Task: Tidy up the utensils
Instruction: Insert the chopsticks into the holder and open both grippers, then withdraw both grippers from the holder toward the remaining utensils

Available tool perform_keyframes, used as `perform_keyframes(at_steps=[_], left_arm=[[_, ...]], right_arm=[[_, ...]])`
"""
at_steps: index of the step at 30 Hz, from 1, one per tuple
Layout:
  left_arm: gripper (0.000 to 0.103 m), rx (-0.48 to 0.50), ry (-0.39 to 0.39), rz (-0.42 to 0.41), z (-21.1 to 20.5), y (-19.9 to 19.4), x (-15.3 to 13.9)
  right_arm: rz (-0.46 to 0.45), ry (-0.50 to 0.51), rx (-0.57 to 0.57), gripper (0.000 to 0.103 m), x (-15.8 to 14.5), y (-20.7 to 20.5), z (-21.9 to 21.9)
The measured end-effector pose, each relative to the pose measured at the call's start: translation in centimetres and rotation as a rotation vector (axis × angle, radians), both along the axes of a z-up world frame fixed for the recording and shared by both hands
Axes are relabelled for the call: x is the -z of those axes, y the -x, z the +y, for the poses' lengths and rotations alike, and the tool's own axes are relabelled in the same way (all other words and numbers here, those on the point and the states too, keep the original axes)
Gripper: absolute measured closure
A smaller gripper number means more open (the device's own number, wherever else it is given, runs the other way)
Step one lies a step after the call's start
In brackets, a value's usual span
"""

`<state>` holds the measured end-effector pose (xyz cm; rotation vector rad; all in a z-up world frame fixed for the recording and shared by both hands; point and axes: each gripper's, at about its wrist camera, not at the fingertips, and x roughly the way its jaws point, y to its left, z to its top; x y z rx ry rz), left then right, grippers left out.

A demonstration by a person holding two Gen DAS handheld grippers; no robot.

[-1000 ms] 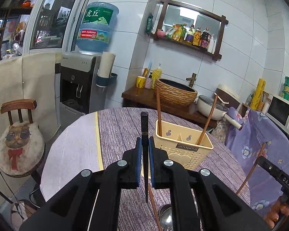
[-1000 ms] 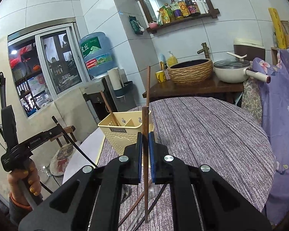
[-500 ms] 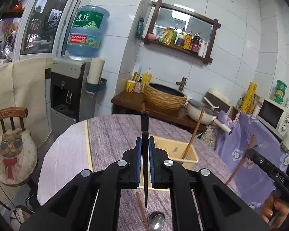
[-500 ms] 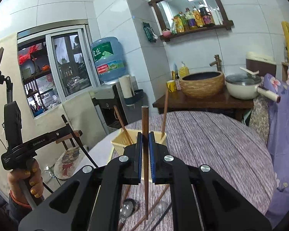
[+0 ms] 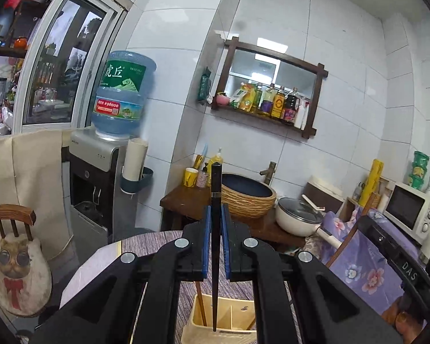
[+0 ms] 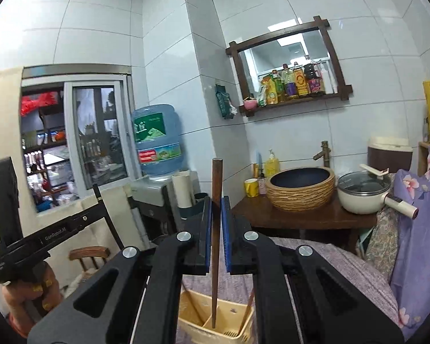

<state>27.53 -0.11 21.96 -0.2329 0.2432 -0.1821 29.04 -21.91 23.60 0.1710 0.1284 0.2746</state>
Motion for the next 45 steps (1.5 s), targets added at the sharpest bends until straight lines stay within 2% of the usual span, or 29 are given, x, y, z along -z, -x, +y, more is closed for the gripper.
perform_keyframes(at_steps=[6, 11, 18, 25, 27, 29, 31, 32, 33, 34, 36, 40, 45], left_arm=[[0.095, -0.022, -0.023, 0.049, -0.9, -2.1, 4.0], [0.095, -0.012, -0.043, 0.126, -1.4, -3.1, 7.3], [0.095, 0.012, -0.056, 0.210, -1.8, -4.0, 10.3], [0.093, 0.026, -0.070, 0.247, -2.2, -3.9, 11.9], [0.084, 0.029, -0.076, 0.254, -2.2, -3.9, 12.1], [0.068, 0.027, -0.072, 0.250, -2.1, -3.7, 12.2], [0.058, 0.023, -0.072, 0.239, -1.9, -3.1, 12.2], [0.053, 0.023, -0.075, 0.233, -1.9, -2.7, 12.2], [0.050, 0.024, -0.079, 0.230, -1.8, -2.3, 12.4], [0.046, 0.025, -0.083, 0.230, -1.8, -2.0, 12.5], [0.039, 0.027, -0.093, 0.243, -1.6, -1.1, 13.1], [0.033, 0.025, -0.095, 0.289, -0.9, 0.5, 14.8], [0.032, 0.004, -0.144, 0.370, -0.5, 2.7, 18.3]], right_arm=[[0.088, 0.008, 0.020, 0.095, 4.9, -2.9, 0.8], [0.159, 0.009, 0.021, 0.095, 8.3, -4.0, 0.9], [0.209, 0.012, 0.020, 0.095, 10.5, -4.5, 1.0], [0.240, 0.002, 0.014, 0.095, 11.8, -4.9, 0.6], [0.237, 0.003, 0.024, 0.095, 12.0, -4.8, 0.5], [0.235, 0.007, 0.027, 0.095, 12.2, -4.6, 0.3], [0.236, 0.014, 0.029, 0.090, 12.3, -4.2, 0.2], [0.235, 0.020, 0.031, 0.083, 12.5, -4.0, 0.2], [0.234, 0.025, 0.035, 0.071, 12.6, -3.6, 0.1], [0.233, 0.031, 0.041, 0.065, 12.8, -3.1, 0.0], [0.237, 0.048, 0.060, 0.061, 13.1, -2.2, -0.2], [0.321, 0.103, 0.075, 0.061, 15.4, -0.6, -0.6], [0.486, 0.136, 0.104, 0.061, 20.6, 1.0, -1.3]])
